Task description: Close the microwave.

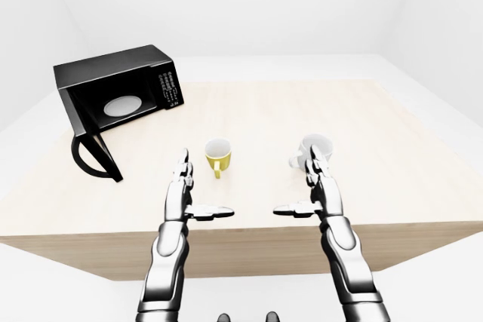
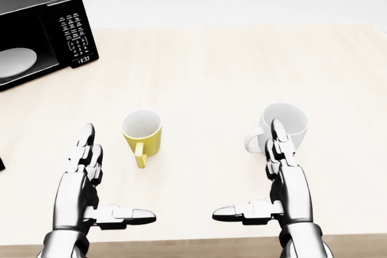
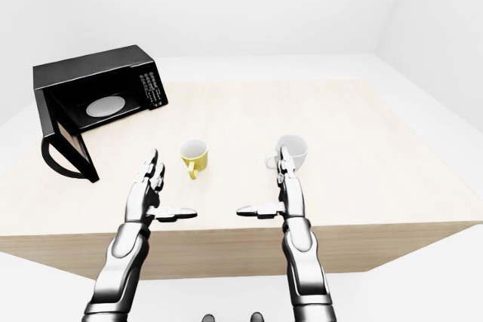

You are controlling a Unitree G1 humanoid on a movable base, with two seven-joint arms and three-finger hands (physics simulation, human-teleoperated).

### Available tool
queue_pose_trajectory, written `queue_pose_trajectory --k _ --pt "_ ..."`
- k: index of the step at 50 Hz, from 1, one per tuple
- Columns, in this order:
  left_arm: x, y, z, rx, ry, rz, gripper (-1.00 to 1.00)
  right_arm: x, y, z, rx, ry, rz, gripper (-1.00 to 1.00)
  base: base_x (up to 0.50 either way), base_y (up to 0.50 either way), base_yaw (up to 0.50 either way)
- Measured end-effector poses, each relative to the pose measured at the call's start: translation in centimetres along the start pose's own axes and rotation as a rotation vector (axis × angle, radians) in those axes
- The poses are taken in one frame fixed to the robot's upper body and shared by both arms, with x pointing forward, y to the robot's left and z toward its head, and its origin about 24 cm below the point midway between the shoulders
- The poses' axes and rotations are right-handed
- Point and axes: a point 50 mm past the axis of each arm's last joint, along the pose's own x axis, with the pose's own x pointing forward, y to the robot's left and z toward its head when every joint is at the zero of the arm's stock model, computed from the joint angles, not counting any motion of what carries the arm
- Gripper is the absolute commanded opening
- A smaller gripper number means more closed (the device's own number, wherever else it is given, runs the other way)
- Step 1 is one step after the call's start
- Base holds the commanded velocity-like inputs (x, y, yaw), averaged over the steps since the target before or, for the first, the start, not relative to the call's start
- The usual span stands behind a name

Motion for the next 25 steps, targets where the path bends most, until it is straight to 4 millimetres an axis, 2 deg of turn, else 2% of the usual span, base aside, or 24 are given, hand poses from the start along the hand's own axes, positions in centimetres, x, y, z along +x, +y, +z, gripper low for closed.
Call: queue_pose_trajectory --k 25 --pt "0.02 0.41 -0.32 0.011 0.018 -0.006 1.0 0.2 -0.21 -0.71 -0.006 0.019 0.014 1.0 0.0 0.0 0.0"
